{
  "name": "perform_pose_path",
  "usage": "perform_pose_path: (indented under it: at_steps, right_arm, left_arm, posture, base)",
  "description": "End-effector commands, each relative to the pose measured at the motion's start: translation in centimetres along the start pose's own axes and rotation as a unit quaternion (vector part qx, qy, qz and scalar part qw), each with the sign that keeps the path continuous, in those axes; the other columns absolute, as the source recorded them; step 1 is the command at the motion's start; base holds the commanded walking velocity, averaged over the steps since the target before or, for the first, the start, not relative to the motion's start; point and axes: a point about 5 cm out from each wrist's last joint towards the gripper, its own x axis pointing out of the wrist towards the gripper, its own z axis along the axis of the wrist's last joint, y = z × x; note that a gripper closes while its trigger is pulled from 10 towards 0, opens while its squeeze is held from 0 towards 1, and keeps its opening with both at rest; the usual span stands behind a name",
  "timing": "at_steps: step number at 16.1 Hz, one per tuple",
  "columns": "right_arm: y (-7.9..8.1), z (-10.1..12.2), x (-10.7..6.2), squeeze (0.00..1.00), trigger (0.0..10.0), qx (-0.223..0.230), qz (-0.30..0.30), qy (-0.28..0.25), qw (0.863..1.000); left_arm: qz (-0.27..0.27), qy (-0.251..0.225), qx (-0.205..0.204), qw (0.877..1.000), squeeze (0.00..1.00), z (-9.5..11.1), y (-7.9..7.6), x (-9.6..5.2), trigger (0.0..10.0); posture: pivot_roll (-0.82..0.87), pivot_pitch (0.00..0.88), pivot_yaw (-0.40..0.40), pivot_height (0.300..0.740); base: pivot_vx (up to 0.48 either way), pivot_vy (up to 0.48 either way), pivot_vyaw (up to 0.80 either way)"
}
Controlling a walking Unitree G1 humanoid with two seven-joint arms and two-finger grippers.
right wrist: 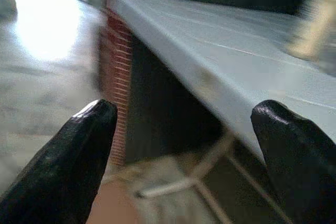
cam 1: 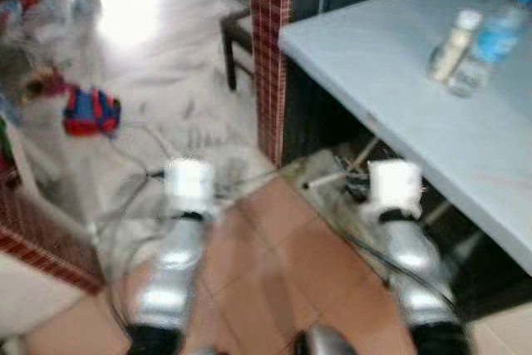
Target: Restocking fridge
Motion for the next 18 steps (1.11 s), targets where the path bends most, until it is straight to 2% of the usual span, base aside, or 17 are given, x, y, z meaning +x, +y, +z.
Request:
perform_pose_path:
  at_steps: [1, 3, 6, 8, 11, 14, 18]
  right_arm:
    - [1.0, 1.3, 0.5, 0.00, 10.0, 0.002, 0.009, -0.027, 1.000]
    - [0.8, 1.9, 0.6, 0.00, 10.0, -0.015, 0.003, -0.044, 0.999]
    - [0.1, 4.1, 1.3, 0.00, 10.0, -0.049, -0.029, -0.086, 0.995]
    - [0.1, 5.1, 1.8, 0.00, 10.0, -0.072, -0.027, -0.112, 0.991]
    - [-0.1, 5.7, 2.2, 0.00, 10.0, -0.091, -0.035, -0.128, 0.987]
    - [-1.0, 7.4, 3.4, 0.00, 10.0, -0.118, -0.055, -0.161, 0.978]
    - [-2.4, 9.9, 5.5, 0.00, 10.0, -0.108, -0.071, -0.193, 0.973]
  left_arm:
    - [0.015, -0.003, 0.009, 1.000, 0.00, 0.0, 1.1, -0.2, 10.0]
    - [0.016, -0.006, 0.007, 1.000, 0.00, 0.1, 1.2, -0.2, 10.0]
    - [0.015, -0.011, 0.005, 1.000, 0.00, 0.3, 1.2, -0.1, 10.0]
    - [0.013, -0.017, 0.005, 1.000, 0.00, 0.5, 1.1, 0.0, 10.0]
    - [0.021, -0.018, 0.007, 1.000, 0.00, 0.6, 1.3, 0.1, 10.0]
    - [0.024, -0.020, 0.007, 0.999, 0.00, 0.7, 1.5, 0.0, 10.0]
    - [0.024, -0.024, 0.009, 0.999, 0.00, 0.8, 1.5, 0.1, 10.0]
  posture:
    - [0.01, 0.066, 0.034, 0.740]
    - [0.02, 0.066, 0.034, 0.740]
    - [0.01, 0.071, 0.037, 0.740]
    - [0.01, 0.072, 0.036, 0.740]
    - [0.02, 0.072, 0.033, 0.740]
    - [0.02, 0.070, 0.032, 0.740]
    - [0.03, 0.067, 0.035, 0.740]
  base:
    - [0.409, 0.000, -0.80]
    - [0.444, 0.000, -0.80]
    - [0.480, 0.000, -0.80]
    - [0.480, 0.000, -0.80]
    - [0.000, 0.000, -0.78]
    - [0.000, 0.000, 0.00]
    - [0.000, 0.000, 0.00]
